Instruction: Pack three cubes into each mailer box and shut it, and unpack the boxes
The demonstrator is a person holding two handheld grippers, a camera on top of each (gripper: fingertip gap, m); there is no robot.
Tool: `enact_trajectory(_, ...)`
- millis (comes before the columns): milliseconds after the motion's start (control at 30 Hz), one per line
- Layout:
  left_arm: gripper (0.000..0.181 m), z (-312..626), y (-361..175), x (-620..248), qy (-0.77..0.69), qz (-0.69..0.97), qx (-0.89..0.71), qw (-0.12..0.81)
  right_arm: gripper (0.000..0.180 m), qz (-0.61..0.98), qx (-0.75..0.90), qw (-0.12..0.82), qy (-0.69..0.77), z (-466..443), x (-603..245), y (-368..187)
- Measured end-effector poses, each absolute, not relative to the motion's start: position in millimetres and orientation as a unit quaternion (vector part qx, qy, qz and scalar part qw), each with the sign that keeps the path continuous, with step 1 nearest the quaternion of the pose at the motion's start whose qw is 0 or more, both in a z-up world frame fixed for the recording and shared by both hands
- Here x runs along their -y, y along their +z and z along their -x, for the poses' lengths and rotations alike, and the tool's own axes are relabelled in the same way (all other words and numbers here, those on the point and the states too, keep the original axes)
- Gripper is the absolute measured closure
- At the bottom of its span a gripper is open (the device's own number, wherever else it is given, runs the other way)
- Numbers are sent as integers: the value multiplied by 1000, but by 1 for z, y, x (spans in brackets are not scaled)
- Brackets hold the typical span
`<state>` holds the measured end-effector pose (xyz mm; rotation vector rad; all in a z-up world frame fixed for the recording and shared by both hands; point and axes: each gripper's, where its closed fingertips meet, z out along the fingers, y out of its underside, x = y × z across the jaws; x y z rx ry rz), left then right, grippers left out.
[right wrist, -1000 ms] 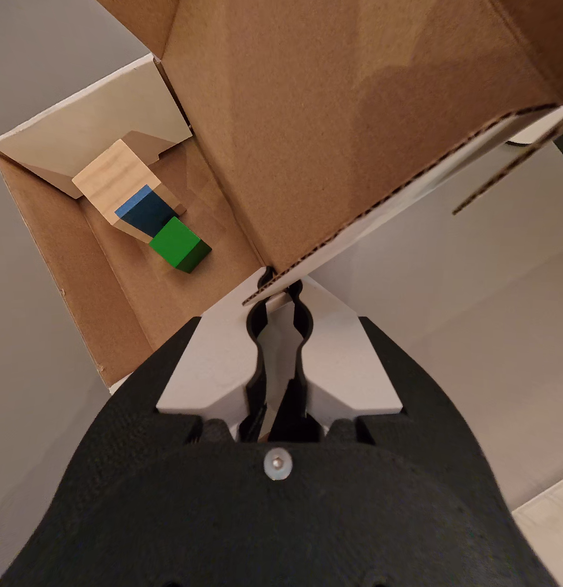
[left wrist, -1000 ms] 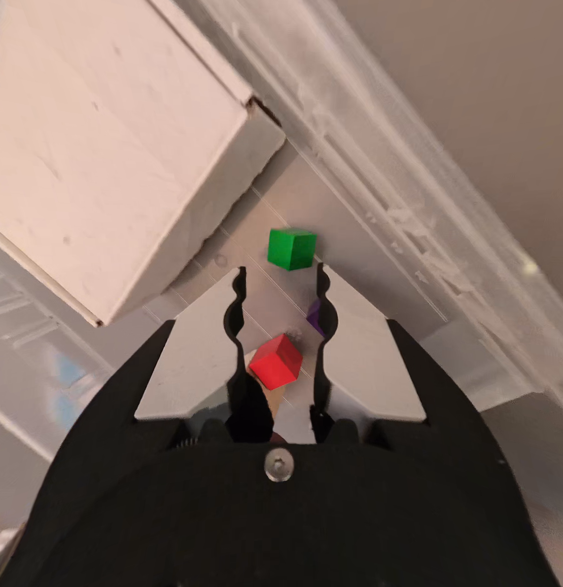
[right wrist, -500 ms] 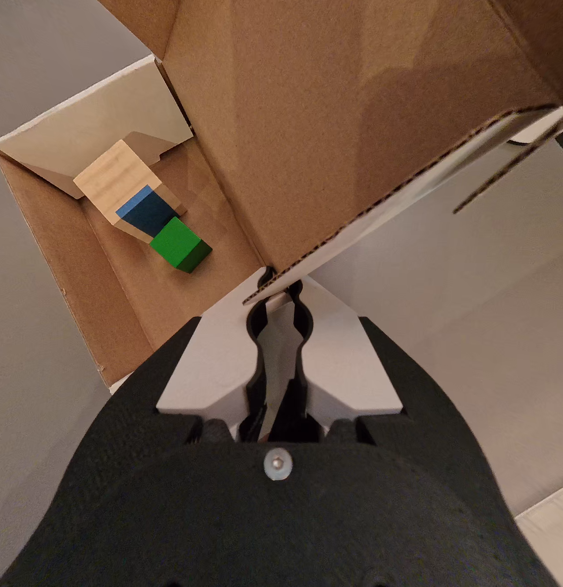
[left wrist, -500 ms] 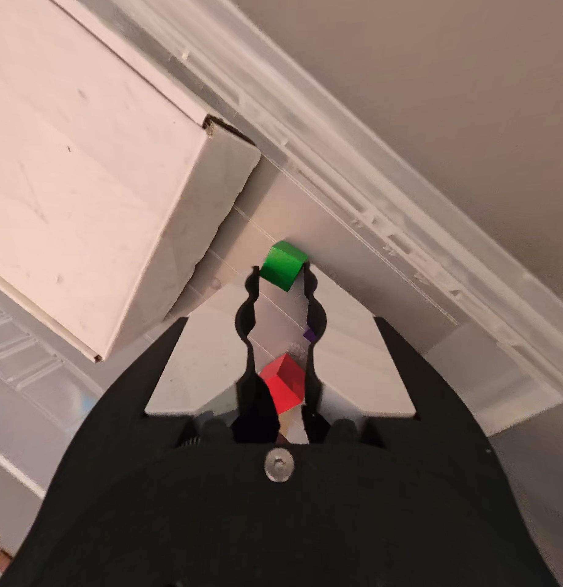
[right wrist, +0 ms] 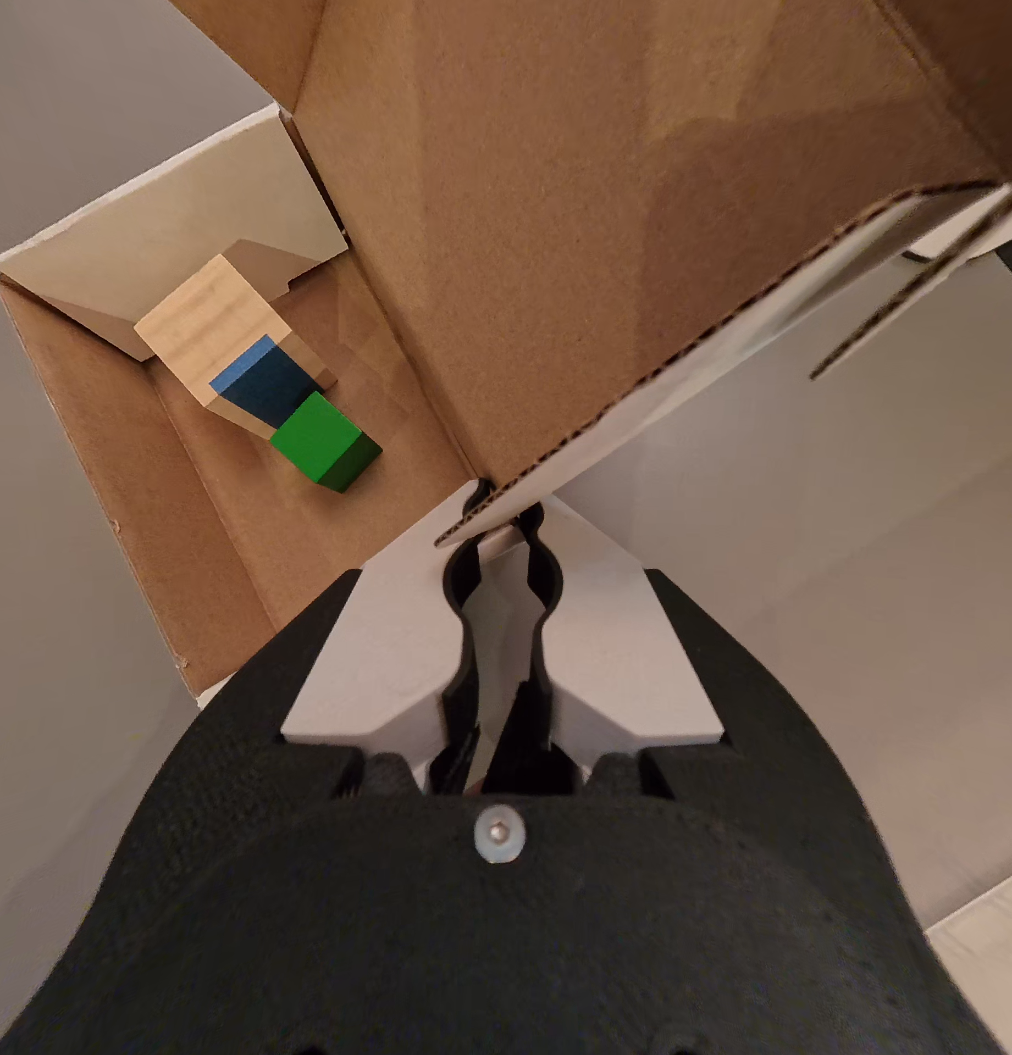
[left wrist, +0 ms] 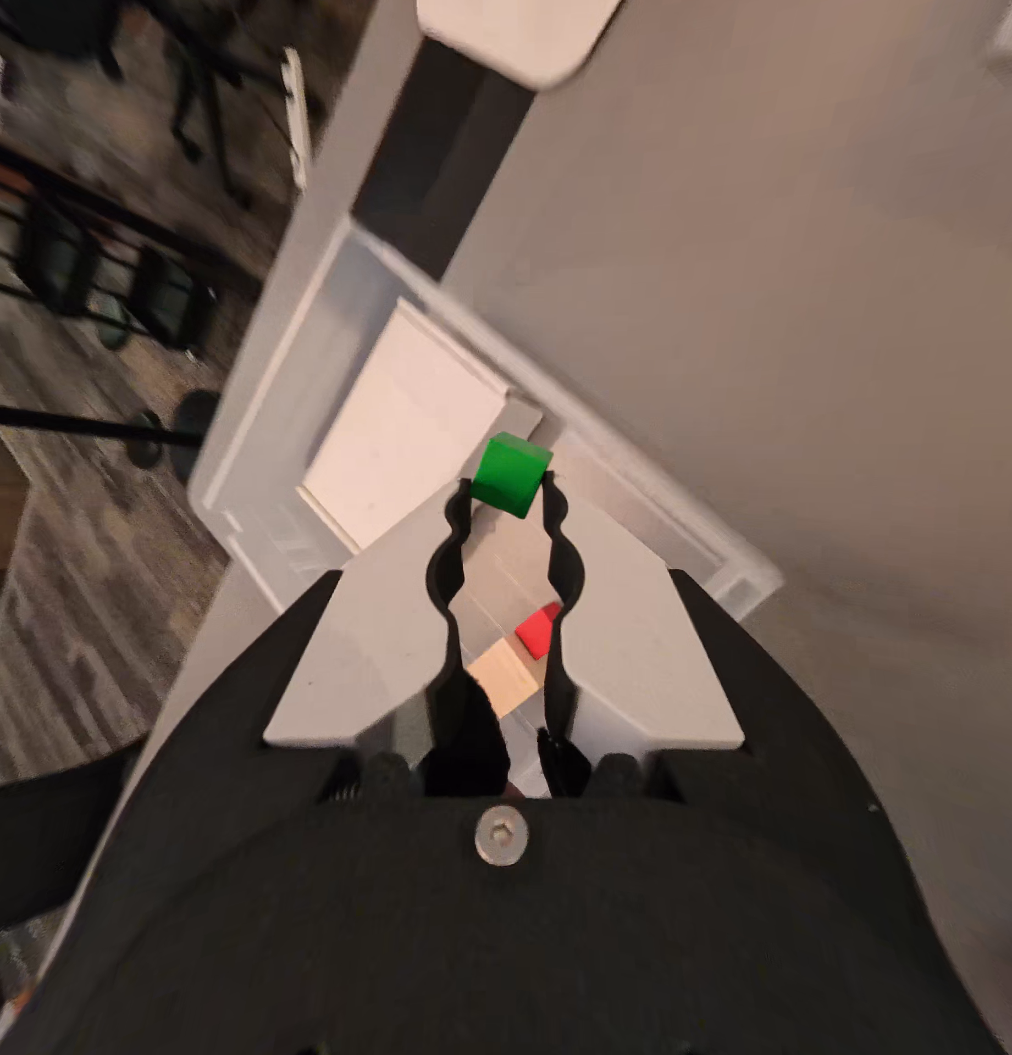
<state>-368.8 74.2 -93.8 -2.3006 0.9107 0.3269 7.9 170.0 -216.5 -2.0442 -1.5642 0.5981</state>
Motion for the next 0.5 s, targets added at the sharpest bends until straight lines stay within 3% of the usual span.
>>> enact_trajectory(33, 158, 352, -79, -72, 123, 864, -358, 333, 172, 750, 574, 247, 220, -8, -170, -216)
enact_trajectory(200, 157, 207, -51, -65, 59, 797, -471, 373, 172, 749, 575, 248, 216, -8, -170, -216)
enact_trajectory(367, 157, 69, -111, -78, 22, 744, -584, 324, 172, 749, 574, 248, 219, -9, -171, -216)
enact_trajectory(500, 157, 11, -170, -95, -25, 740, -614, 273, 171, 748, 574, 248, 219, -9, -171, -217)
